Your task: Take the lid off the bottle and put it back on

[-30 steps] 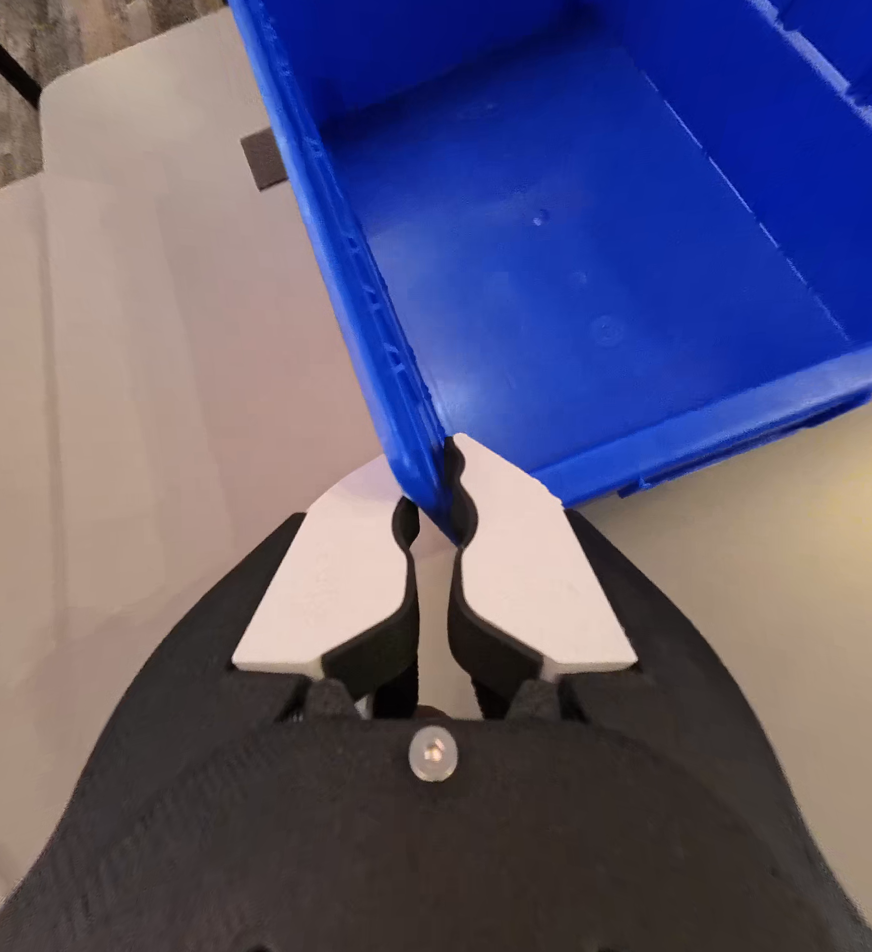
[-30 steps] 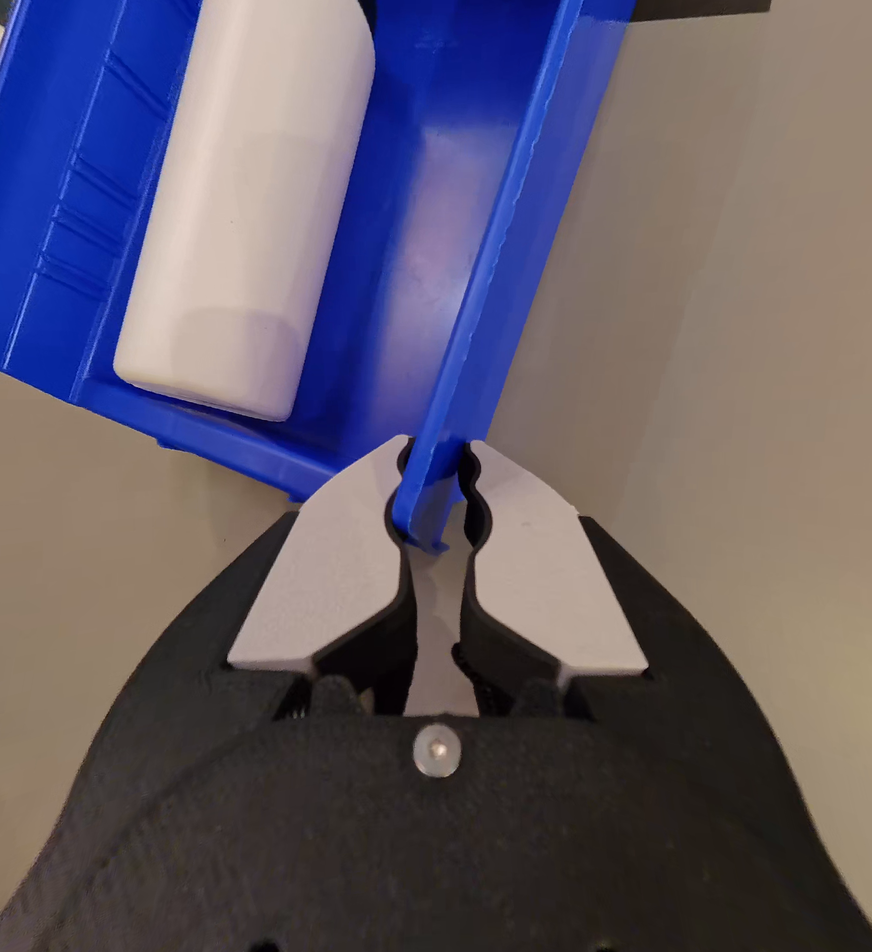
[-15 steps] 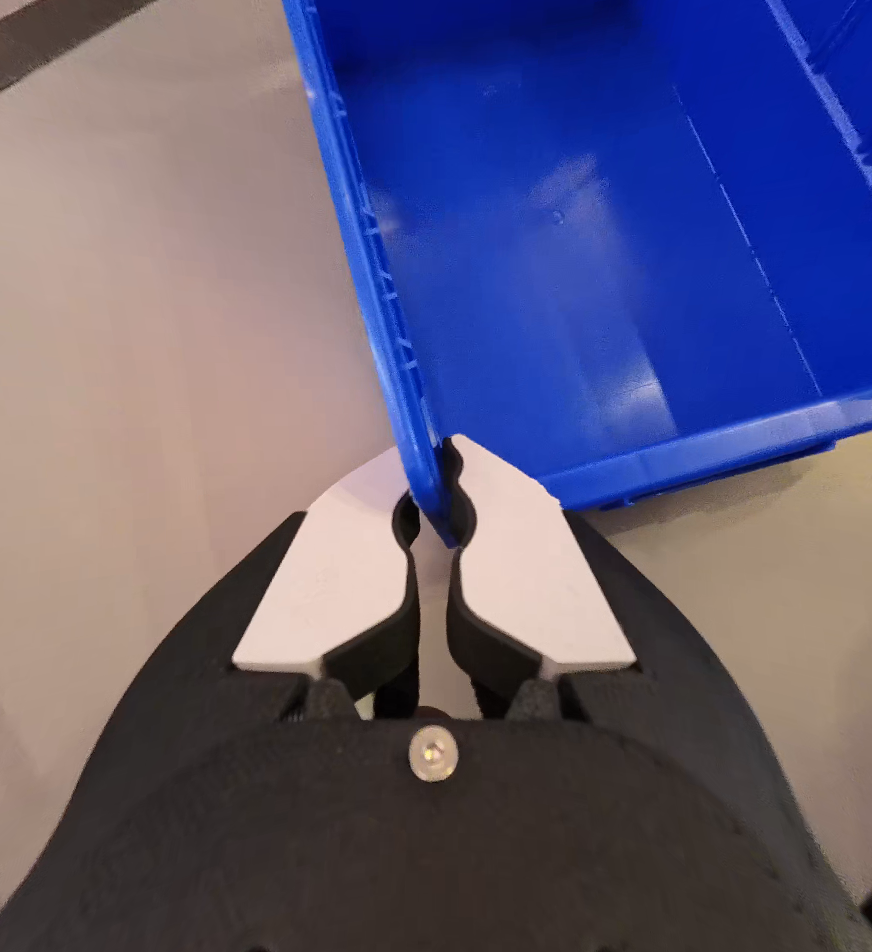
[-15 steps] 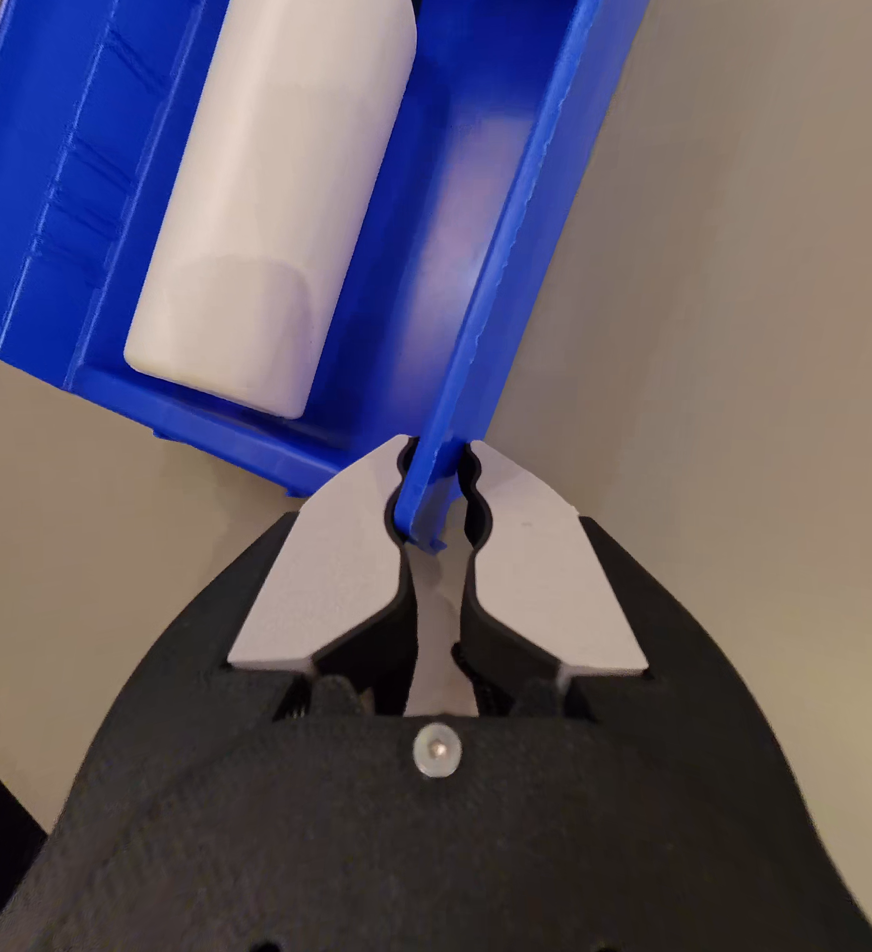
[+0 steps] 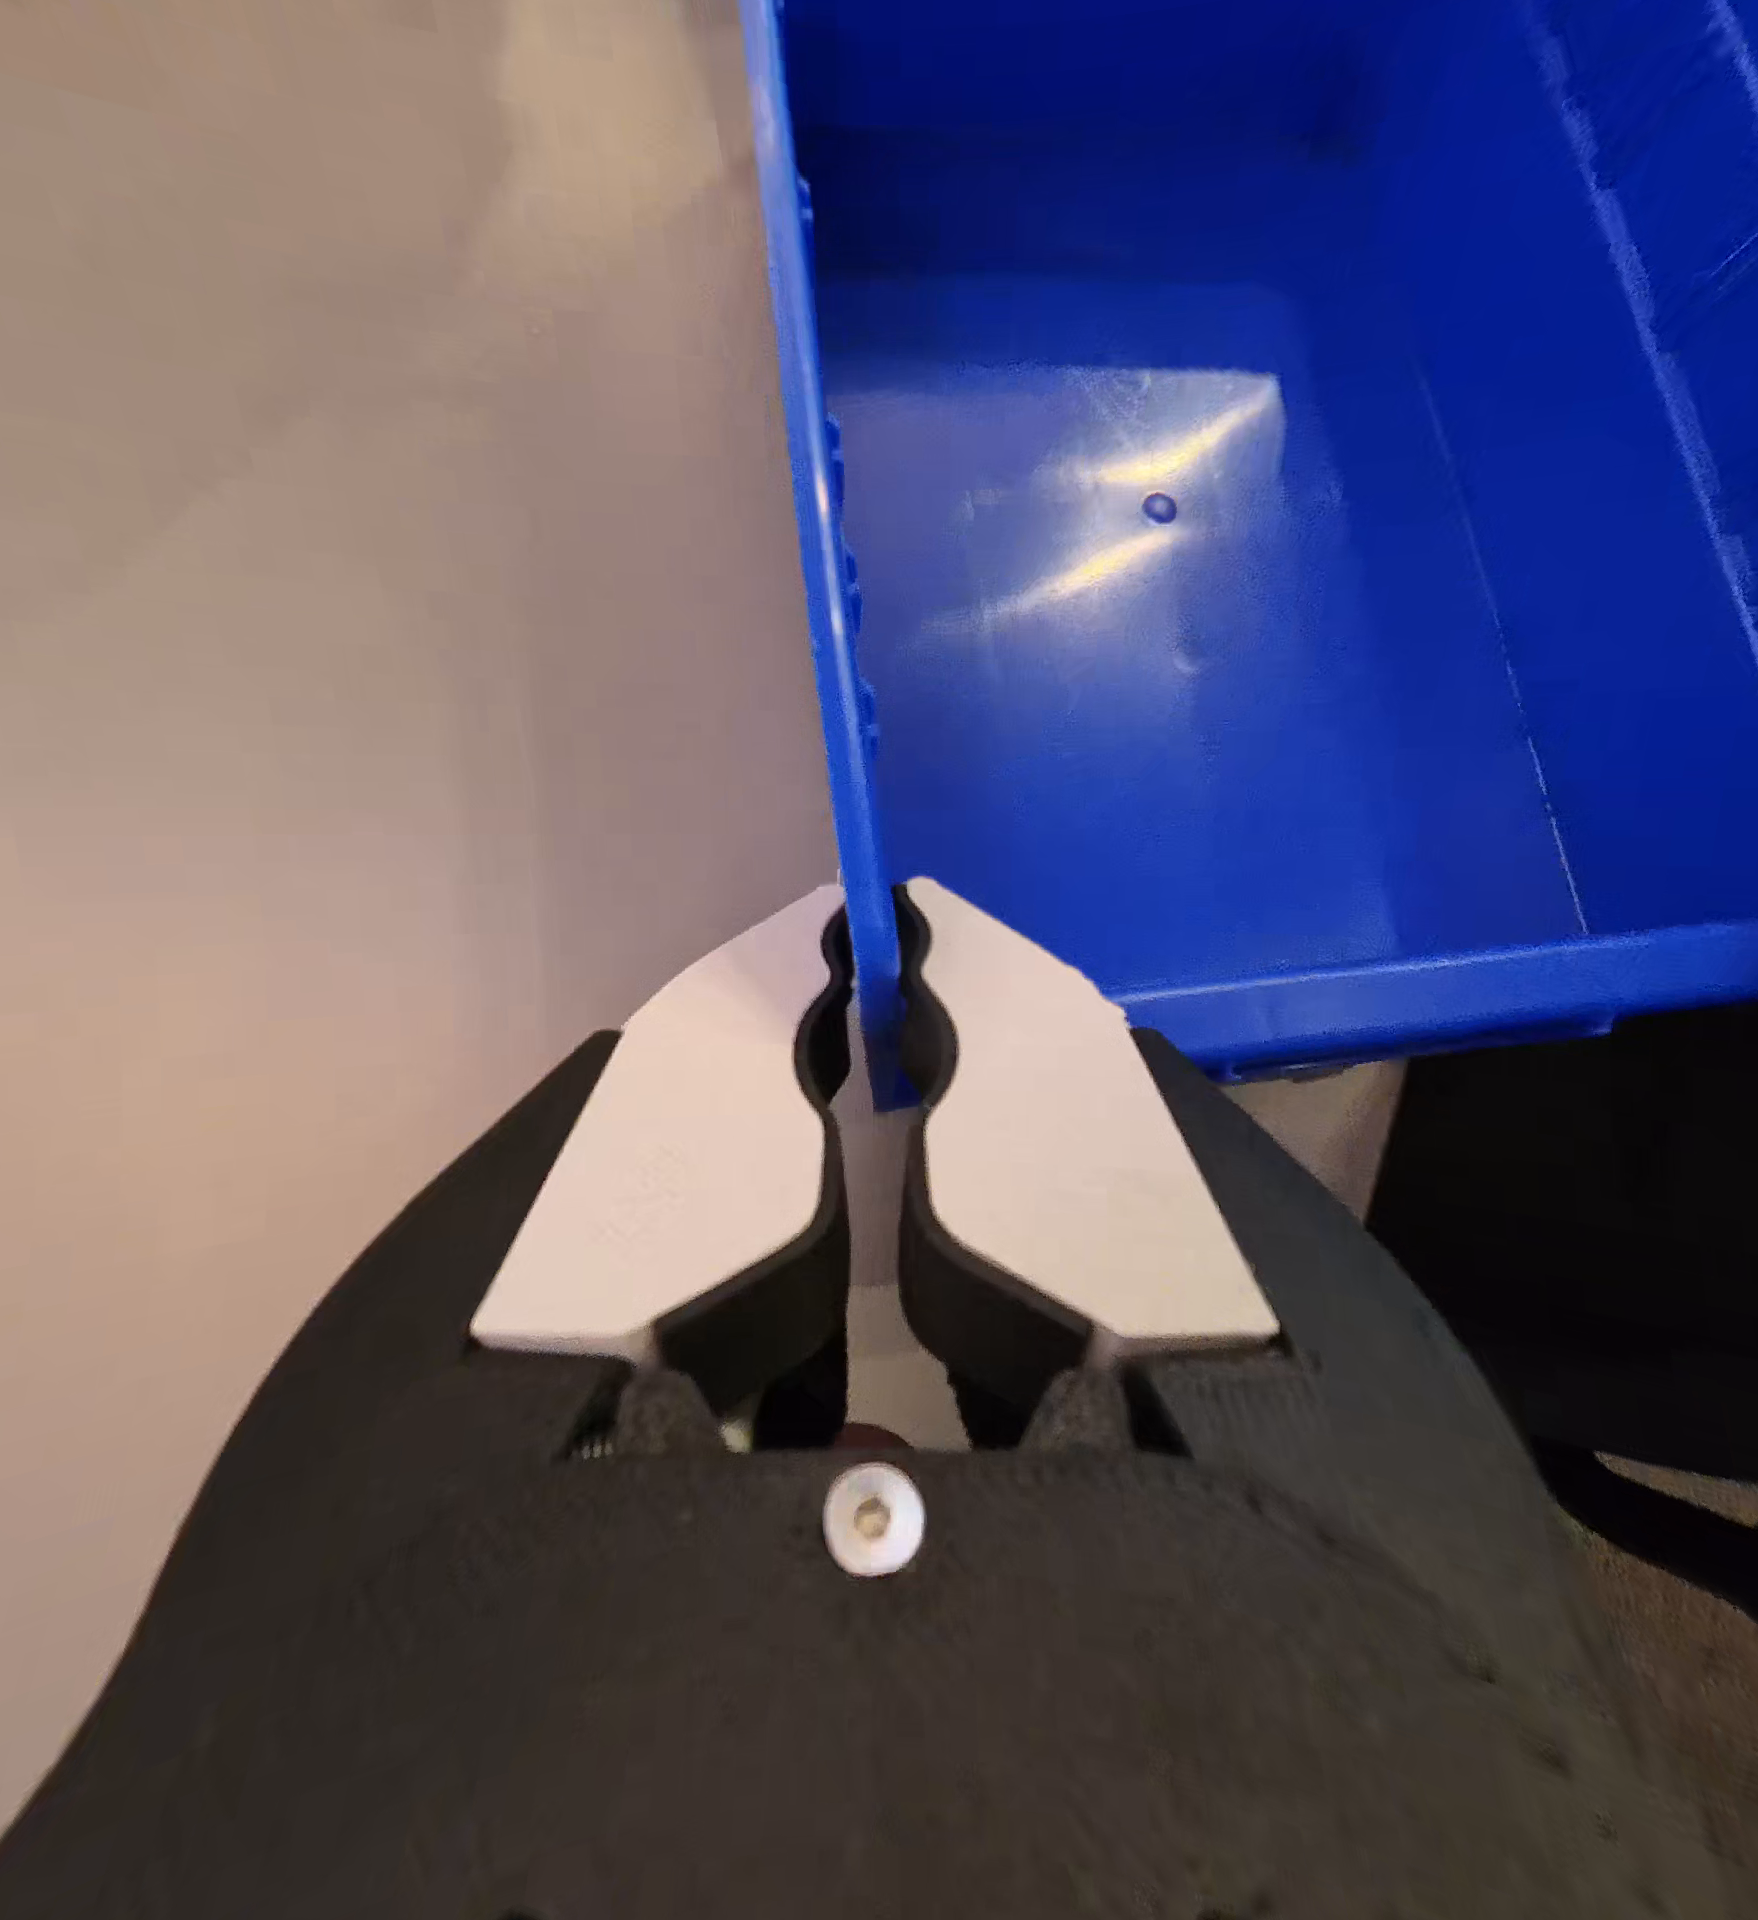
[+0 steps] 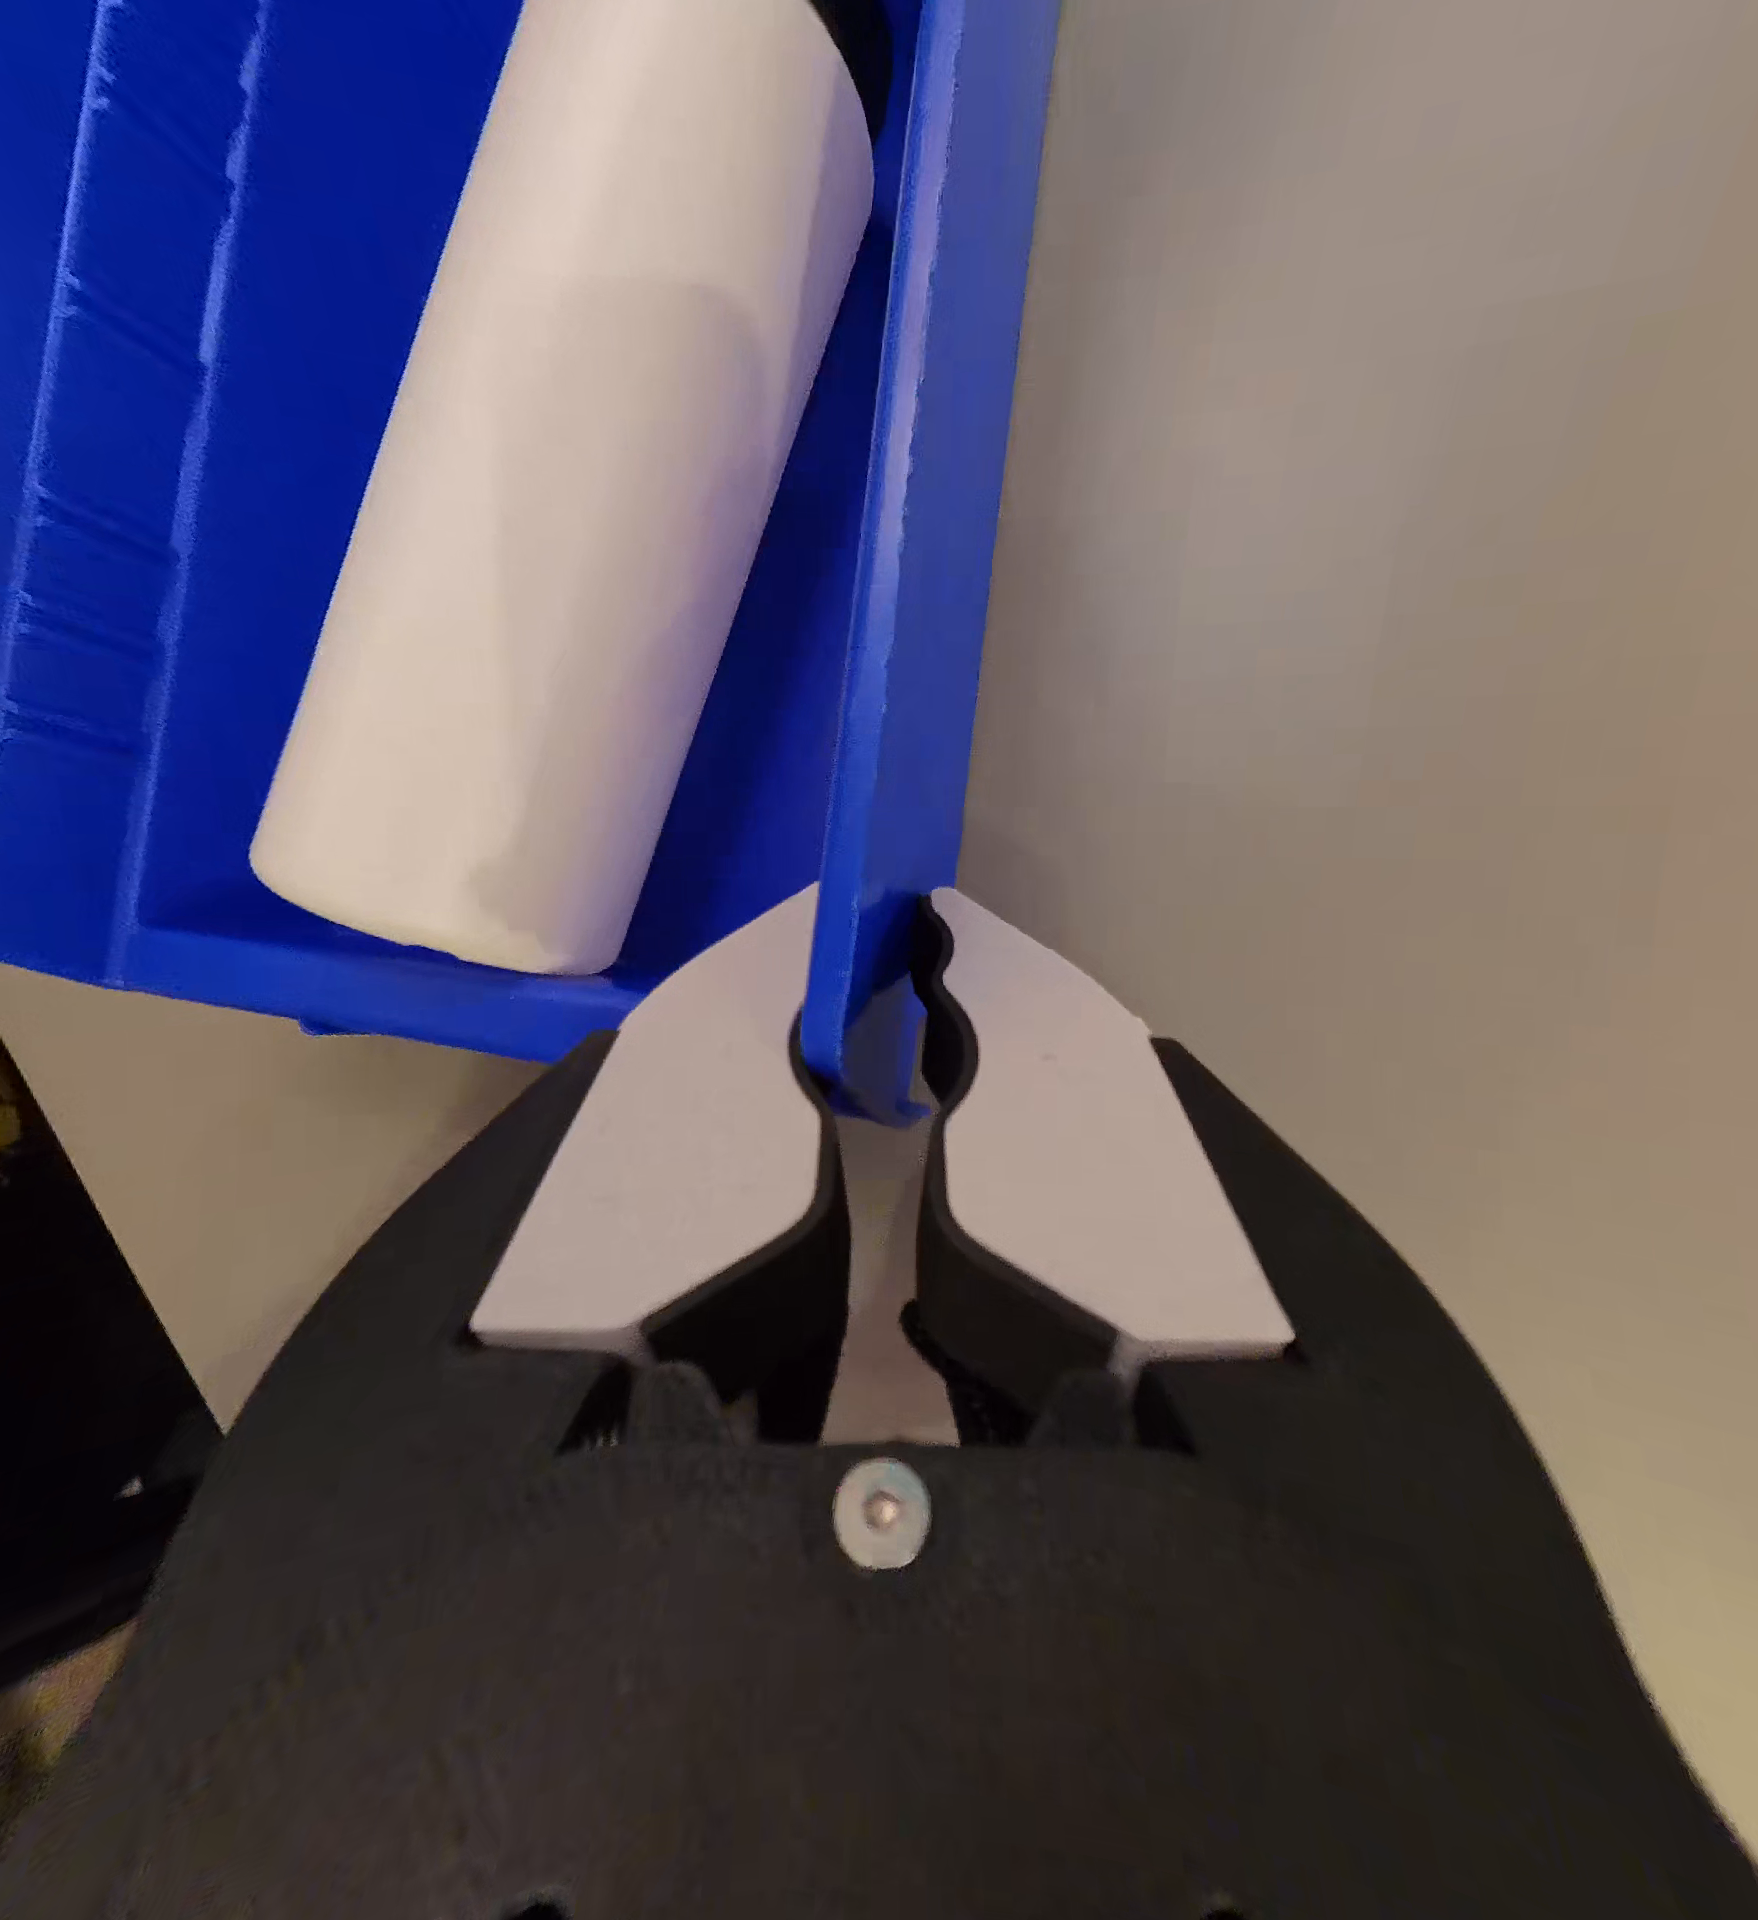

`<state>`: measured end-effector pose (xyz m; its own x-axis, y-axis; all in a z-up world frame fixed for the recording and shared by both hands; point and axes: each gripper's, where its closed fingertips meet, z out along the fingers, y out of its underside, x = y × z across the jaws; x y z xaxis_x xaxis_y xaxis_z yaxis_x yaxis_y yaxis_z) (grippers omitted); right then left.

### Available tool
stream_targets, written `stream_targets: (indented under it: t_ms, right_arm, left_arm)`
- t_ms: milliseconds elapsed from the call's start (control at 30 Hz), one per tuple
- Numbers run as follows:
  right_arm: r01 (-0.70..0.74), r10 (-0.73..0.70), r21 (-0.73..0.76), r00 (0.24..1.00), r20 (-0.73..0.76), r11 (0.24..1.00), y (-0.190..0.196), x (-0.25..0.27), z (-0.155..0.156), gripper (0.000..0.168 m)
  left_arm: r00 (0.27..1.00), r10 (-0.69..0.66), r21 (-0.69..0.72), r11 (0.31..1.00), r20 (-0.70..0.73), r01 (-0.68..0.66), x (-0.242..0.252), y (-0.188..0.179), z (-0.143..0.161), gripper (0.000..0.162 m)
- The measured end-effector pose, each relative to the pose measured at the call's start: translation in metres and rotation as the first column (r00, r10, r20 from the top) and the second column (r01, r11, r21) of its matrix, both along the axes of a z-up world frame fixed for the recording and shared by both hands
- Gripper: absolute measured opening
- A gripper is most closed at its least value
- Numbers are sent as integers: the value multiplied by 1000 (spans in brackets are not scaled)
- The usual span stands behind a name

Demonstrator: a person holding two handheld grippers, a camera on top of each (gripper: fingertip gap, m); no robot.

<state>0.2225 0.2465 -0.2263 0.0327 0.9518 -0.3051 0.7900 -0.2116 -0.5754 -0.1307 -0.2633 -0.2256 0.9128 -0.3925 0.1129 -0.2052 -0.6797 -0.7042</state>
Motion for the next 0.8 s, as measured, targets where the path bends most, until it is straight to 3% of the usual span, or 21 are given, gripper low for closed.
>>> stream_targets:
  t_ms: [333, 467, 667, 733, 767, 800]
  right_arm:
    - [-300, 300, 44, 954, 7, 953, -38, -66, -3, 7]
    - [-318, 310, 100, 946, 89, 943, -41, -111, -20, 5]
    - [-327, 321, 114, 945, 65, 938, -56, -193, -19, 8]
    - [-330, 327, 136, 944, 44, 934, -61, -217, -17, 24]
    - [-308, 306, 150, 951, 37, 940, -60, -225, -16, 45]
    - [-280, 279, 142, 960, 27, 950, -59, -230, -12, 63]
  left_arm:
    - [960, -279, -10, 960, 18, 279, 70, 39, 1, 5]
    - [954, -300, -11, 954, -2, 300, 76, 61, 1, 5]
    - [955, -296, 10, 955, 29, 296, 87, 94, 1, 7]
    - [956, -291, 9, 957, 32, 291, 89, 102, 0, 8]
    - [958, -286, 6, 958, 28, 286, 88, 103, 1, 9]
    - [962, -271, 3, 962, 29, 271, 84, 103, 2, 21]
